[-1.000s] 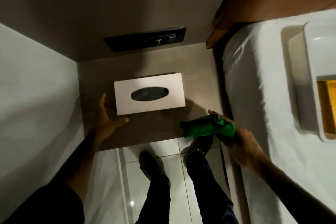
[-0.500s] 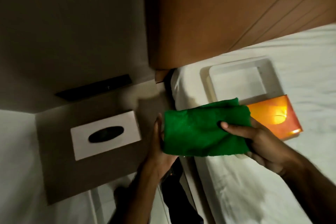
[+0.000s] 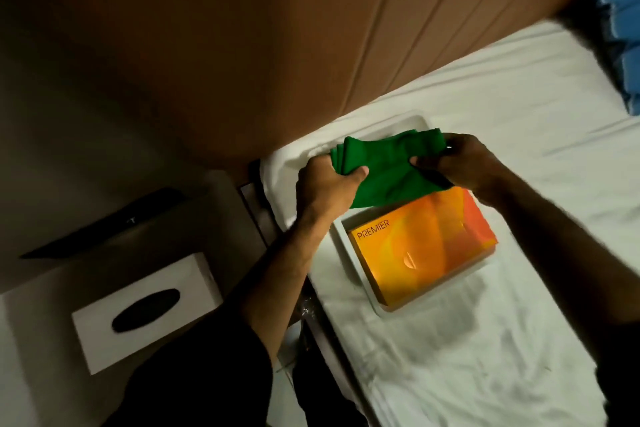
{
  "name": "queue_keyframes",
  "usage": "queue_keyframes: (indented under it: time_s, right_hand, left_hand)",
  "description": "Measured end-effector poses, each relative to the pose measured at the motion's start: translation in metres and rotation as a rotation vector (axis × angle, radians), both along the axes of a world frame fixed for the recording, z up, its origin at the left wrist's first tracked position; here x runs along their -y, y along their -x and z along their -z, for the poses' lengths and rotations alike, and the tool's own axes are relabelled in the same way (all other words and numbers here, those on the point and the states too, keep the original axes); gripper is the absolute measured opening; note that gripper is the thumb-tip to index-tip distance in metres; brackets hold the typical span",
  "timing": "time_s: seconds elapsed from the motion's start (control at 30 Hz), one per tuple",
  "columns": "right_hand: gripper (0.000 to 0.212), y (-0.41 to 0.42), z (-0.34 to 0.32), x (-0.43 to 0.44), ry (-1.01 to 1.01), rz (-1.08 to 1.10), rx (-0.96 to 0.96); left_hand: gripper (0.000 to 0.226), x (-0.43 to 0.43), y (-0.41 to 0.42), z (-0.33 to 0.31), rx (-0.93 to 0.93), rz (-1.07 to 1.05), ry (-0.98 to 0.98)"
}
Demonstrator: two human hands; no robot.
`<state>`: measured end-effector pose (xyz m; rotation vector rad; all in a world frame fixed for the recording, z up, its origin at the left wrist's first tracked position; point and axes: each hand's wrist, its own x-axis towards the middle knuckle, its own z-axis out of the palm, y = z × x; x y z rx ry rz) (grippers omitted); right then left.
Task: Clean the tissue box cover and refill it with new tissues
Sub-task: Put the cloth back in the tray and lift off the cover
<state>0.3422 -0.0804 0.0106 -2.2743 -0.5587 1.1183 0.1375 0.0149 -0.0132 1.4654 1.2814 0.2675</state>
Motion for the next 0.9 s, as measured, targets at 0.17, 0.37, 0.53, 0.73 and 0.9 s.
queue_keyframes:
  time_s: [0.17,0.37,0.53,0.73,0.9]
  right_hand:
    - [0.058,0.006,0.014,-0.014,0.205,-0.265,0.444]
    - [0.050,0.012,0.026,-0.008,0.137,-0.392,0.676]
    - [0.052,0.039,0.014,0.007,-0.027,-0.306,0.812]
    - [0.028,0.199,0.011,0.010,-0.459,-0.297,0.528]
    - [0.031,0.339,0.096,-0.007,-0.176,-0.548,0.041]
  left_hand:
    - [0.029,0.000,-0.013,0.004,-0.198,0.134,-0.132]
    - [0.025,-0.002,0.008,0.006,-0.188,0.122,-0.196]
    - [0.009,-0.001,0.105,0.021,-0.027,-0.232,0.002]
    - [0.012,0.035,0.311,0.059,-0.285,-0.355,0.021]
    - [0.028,0.037,0.443,0.108,-0.545,-0.578,-0.034]
